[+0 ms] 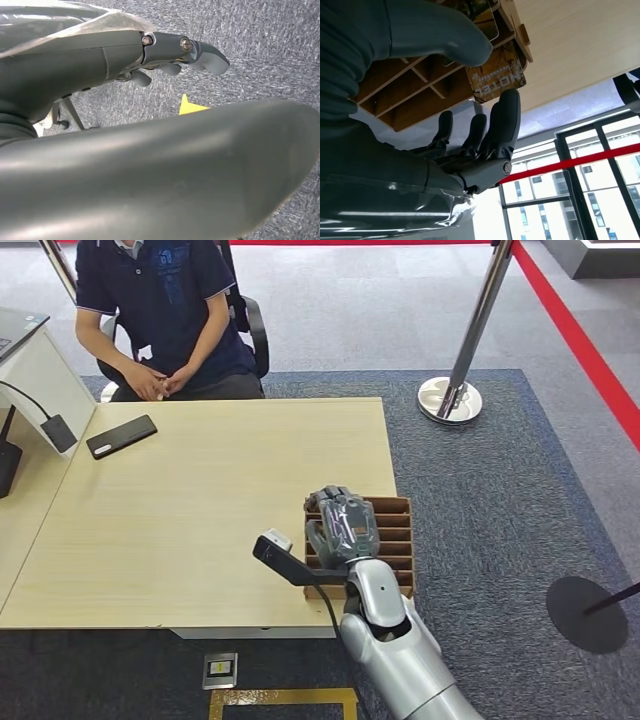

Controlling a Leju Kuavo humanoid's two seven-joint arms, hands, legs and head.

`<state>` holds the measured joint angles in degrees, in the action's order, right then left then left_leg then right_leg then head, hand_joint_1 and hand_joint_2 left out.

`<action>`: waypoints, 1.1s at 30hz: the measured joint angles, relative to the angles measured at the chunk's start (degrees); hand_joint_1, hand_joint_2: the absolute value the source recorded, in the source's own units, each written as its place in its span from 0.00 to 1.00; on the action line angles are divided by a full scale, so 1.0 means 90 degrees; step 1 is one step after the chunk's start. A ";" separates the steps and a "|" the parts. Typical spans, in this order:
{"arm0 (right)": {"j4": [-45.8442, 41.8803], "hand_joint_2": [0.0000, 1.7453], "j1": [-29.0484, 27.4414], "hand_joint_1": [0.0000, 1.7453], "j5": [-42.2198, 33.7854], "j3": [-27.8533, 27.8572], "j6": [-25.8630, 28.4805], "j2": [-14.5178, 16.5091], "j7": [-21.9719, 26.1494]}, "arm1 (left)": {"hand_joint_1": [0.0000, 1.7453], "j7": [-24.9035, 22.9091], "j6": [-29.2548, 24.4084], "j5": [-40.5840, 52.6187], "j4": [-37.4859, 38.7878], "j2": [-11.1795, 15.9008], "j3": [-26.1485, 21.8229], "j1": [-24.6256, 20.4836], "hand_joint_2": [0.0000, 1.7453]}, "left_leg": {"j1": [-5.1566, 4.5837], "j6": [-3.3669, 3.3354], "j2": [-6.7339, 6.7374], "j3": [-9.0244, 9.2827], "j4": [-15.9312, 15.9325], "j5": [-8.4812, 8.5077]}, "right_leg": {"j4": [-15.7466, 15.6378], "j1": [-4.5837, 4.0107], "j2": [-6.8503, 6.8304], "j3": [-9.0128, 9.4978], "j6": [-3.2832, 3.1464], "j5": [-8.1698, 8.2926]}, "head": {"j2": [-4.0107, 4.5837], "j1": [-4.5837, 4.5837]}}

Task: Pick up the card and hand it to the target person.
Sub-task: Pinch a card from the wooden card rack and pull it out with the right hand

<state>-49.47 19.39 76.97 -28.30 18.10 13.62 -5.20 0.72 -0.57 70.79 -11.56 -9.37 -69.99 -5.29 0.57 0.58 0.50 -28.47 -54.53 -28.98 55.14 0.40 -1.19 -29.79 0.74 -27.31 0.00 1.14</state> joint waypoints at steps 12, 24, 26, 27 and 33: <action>0.0186 1.00 0.0007 0.48 0.0081 0.0021 -0.0029 -0.0025 -0.0073 | 0.00 -0.0002 0.0002 -0.0011 0.0006 -0.0001 0.0000 0.0001 0.00 | 0.0000 0.0000 0.0000 0.0000 0.0000 0.0000 | 0.0000 0.0000 0.0000 0.0000 0.0000 0.0000 | 0.0000 -0.0001; 0.0540 1.00 0.0111 0.50 0.0067 0.0095 -0.0033 -0.0047 -0.0112 | 0.00 0.0001 0.0002 -0.0009 0.0021 -0.0001 0.0000 0.0004 0.00 | 0.0000 0.0000 0.0000 0.0000 0.0000 0.0000 | 0.0000 0.0000 0.0000 0.0000 0.0000 0.0000 | 0.0000 -0.0001; 0.0588 1.00 0.0121 0.50 0.0062 0.0100 -0.0029 -0.0047 -0.0112 | 0.00 0.0001 0.0002 -0.0008 0.0022 -0.0001 0.0000 0.0005 0.00 | 0.0000 0.0000 0.0000 0.0000 0.0000 0.0000 | 0.0000 0.0000 0.0000 0.0000 0.0000 0.0000 | 0.0000 0.0000; 0.0610 1.00 0.0126 0.50 0.0058 0.0101 -0.0026 -0.0047 -0.0112 | 0.00 0.0001 0.0002 -0.0007 0.0022 -0.0001 0.0000 0.0006 0.00 | 0.0000 0.0000 0.0000 0.0000 0.0000 0.0000 | 0.0000 0.0000 0.0000 0.0000 0.0000 0.0000 | 0.0000 -0.0001; 0.0712 1.00 0.0162 0.50 0.0046 0.0129 -0.0019 -0.0047 -0.0112 | 0.00 0.0006 0.0002 0.0001 0.0024 -0.0004 0.0000 0.0008 0.00 | 0.0000 0.0000 0.0000 -0.0001 0.0000 0.0000 | 0.0000 0.0000 0.0000 0.0000 0.0000 0.0000 | 0.0000 0.0000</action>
<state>-43.07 20.85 77.39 -27.15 17.92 13.20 -6.21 0.77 -0.55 70.80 -11.34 -9.40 -69.99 -5.21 0.57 0.58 0.50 -28.48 -54.53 -28.98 55.14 0.40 -1.19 -29.79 0.74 -27.31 0.00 1.14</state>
